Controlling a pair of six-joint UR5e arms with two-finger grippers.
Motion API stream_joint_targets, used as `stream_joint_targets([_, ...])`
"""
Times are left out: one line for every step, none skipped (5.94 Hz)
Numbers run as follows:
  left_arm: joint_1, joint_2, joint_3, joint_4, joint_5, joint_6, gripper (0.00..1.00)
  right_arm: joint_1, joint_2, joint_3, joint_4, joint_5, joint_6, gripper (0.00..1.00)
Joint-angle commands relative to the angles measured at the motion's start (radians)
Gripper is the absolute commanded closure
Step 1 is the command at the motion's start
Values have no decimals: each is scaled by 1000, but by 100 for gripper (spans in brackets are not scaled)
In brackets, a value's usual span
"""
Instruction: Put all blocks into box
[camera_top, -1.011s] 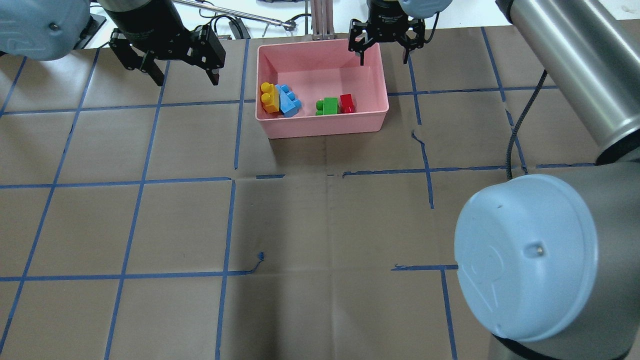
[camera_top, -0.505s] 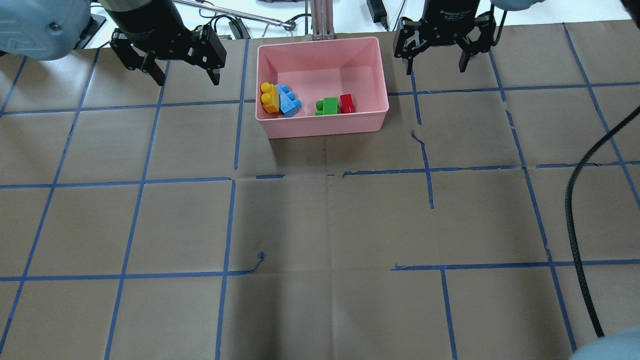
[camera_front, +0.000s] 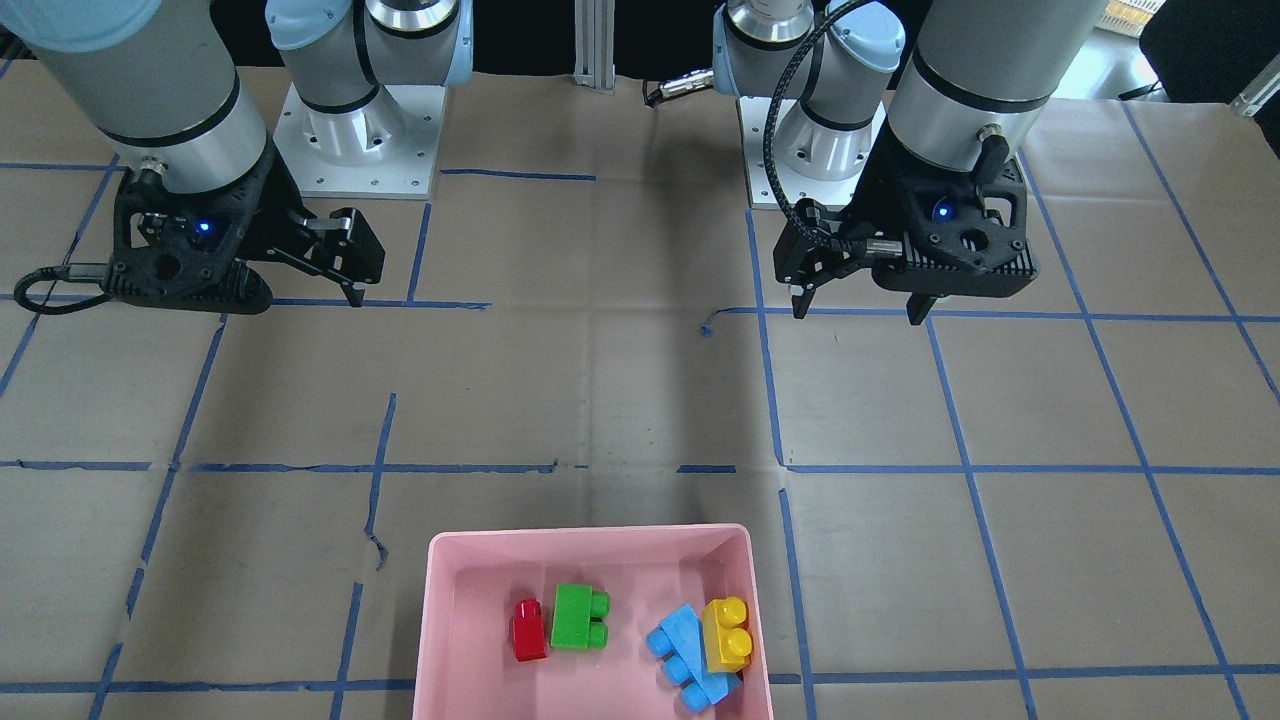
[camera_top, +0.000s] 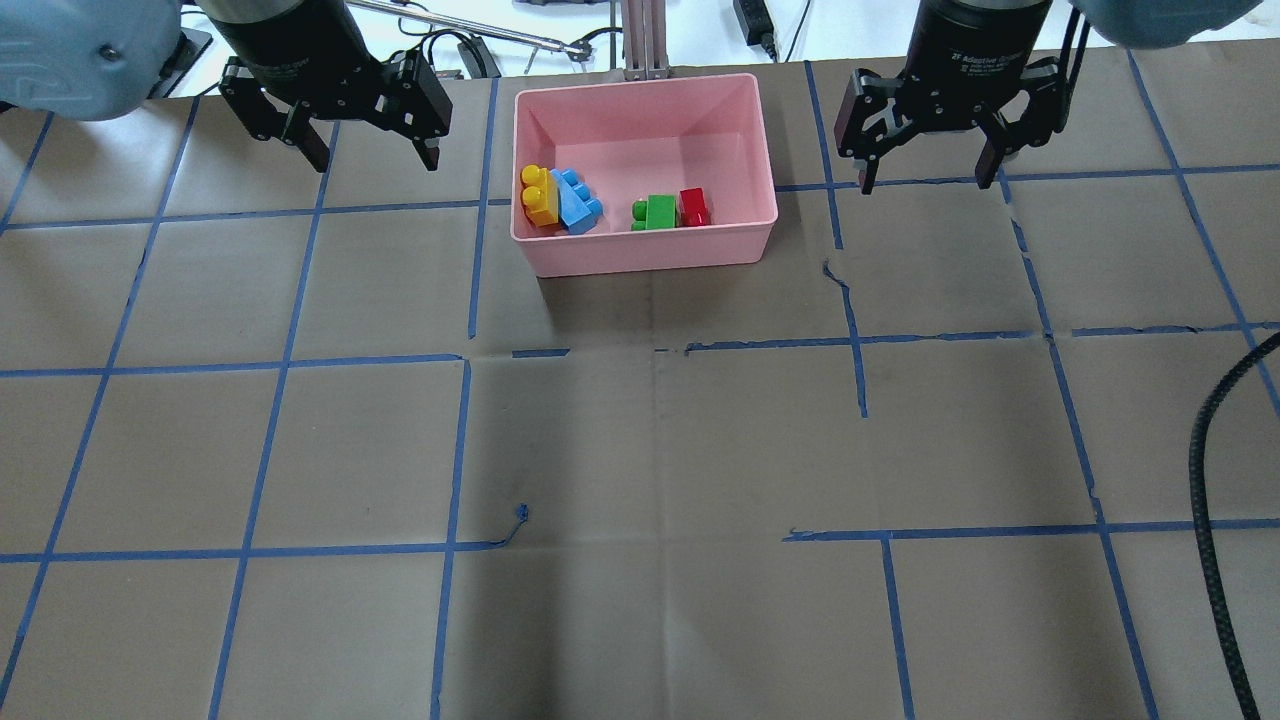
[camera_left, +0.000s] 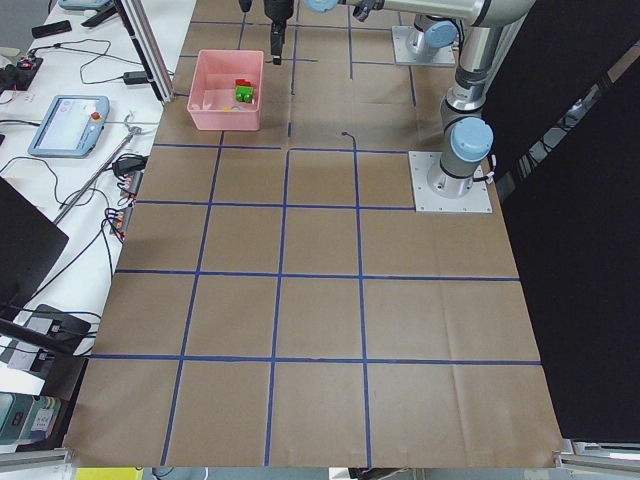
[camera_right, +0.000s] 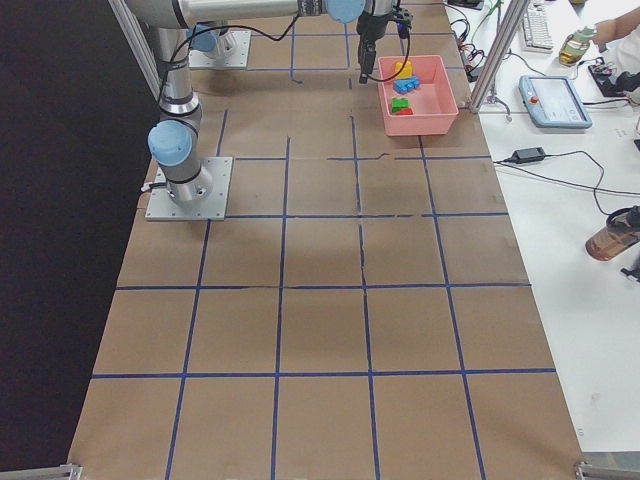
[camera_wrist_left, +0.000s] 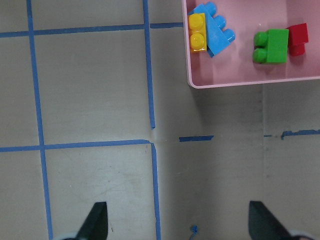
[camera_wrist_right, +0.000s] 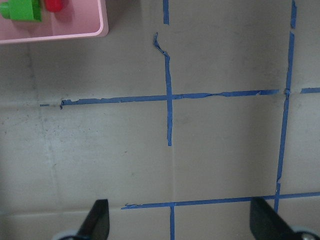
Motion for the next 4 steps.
stream_joint_targets([2, 2, 0, -2, 0, 0, 0, 1, -41, 45, 1, 7, 0, 1])
stream_joint_targets([2, 2, 0, -2, 0, 0, 0, -2, -68, 90, -16, 9, 1, 1])
stream_joint_targets([2, 2, 0, -2, 0, 0, 0, 1, -68, 95, -44, 7, 0, 1])
stream_joint_targets([2, 2, 1, -2, 0, 0, 0, 1, -70, 93, -42, 9, 1, 1])
